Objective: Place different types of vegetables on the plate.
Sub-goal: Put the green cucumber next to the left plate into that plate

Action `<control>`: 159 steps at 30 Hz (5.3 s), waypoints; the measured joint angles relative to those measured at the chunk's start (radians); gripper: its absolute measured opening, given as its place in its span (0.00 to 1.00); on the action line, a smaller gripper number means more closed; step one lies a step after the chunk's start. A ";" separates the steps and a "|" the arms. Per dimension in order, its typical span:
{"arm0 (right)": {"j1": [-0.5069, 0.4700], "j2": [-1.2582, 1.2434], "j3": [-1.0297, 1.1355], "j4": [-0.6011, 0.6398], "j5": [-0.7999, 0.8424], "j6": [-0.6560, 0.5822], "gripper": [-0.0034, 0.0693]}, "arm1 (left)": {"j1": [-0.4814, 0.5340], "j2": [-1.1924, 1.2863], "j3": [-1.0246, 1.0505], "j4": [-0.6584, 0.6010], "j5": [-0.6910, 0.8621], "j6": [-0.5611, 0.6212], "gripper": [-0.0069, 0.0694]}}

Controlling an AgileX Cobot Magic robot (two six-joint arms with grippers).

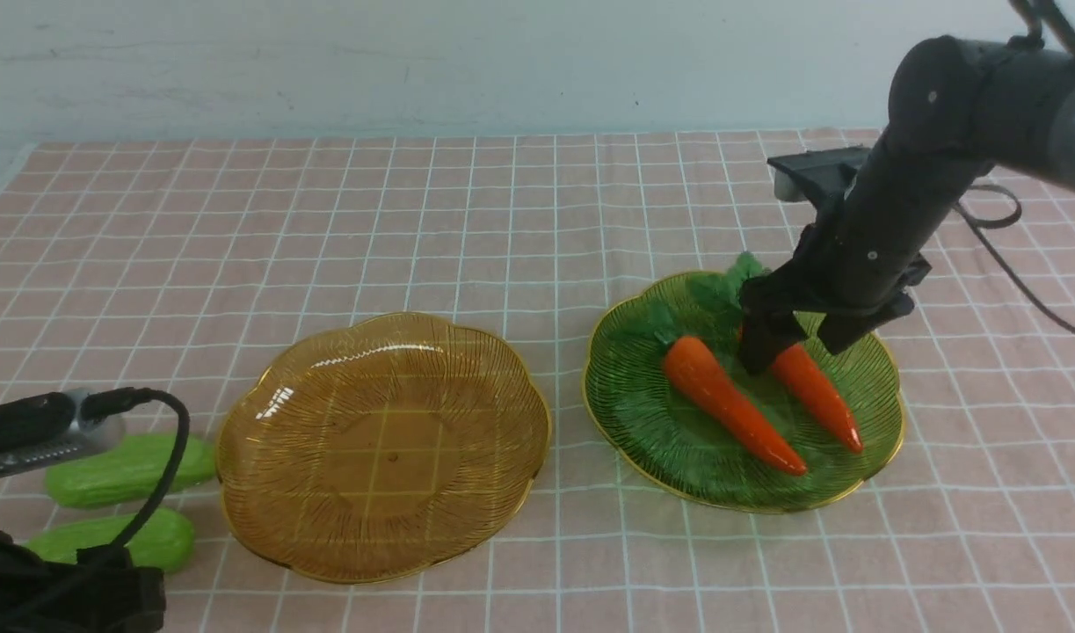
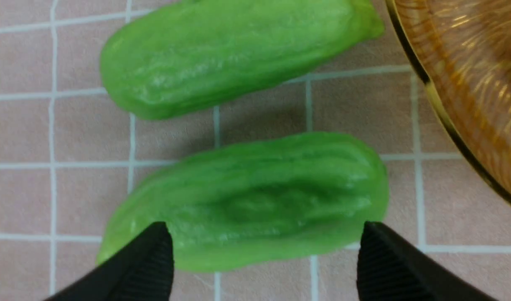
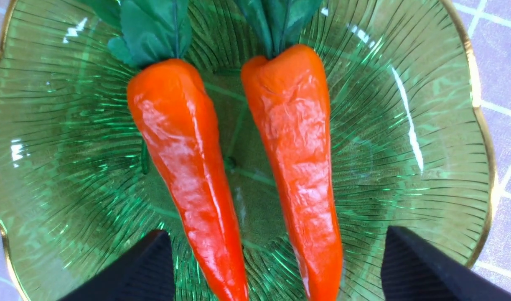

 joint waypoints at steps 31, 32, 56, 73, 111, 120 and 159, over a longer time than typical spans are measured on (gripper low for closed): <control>0.000 0.000 0.000 -0.003 0.000 0.000 0.84 | -0.029 0.316 -0.224 -0.011 0.106 0.406 0.64; 0.000 0.000 0.000 -0.003 0.000 0.000 0.84 | -0.030 0.318 -0.224 -0.013 0.106 0.401 0.58; 0.000 0.000 0.000 -0.003 0.000 0.000 0.84 | -0.021 0.313 -0.491 -0.043 0.720 0.185 0.49; 0.000 0.000 0.000 0.023 0.000 0.000 0.84 | -0.021 0.534 -0.491 -0.025 0.647 0.273 0.84; 0.000 -0.411 0.309 0.046 0.006 -0.016 0.14 | -0.074 0.467 -0.785 -0.630 0.548 0.142 0.57; 0.000 -0.578 0.518 0.030 0.014 -0.055 0.03 | -0.109 0.552 -0.791 -0.709 0.470 0.205 0.87; 0.000 -0.592 0.563 0.069 0.013 -0.068 0.03 | 0.010 0.748 -0.813 -0.014 0.650 0.735 0.96</control>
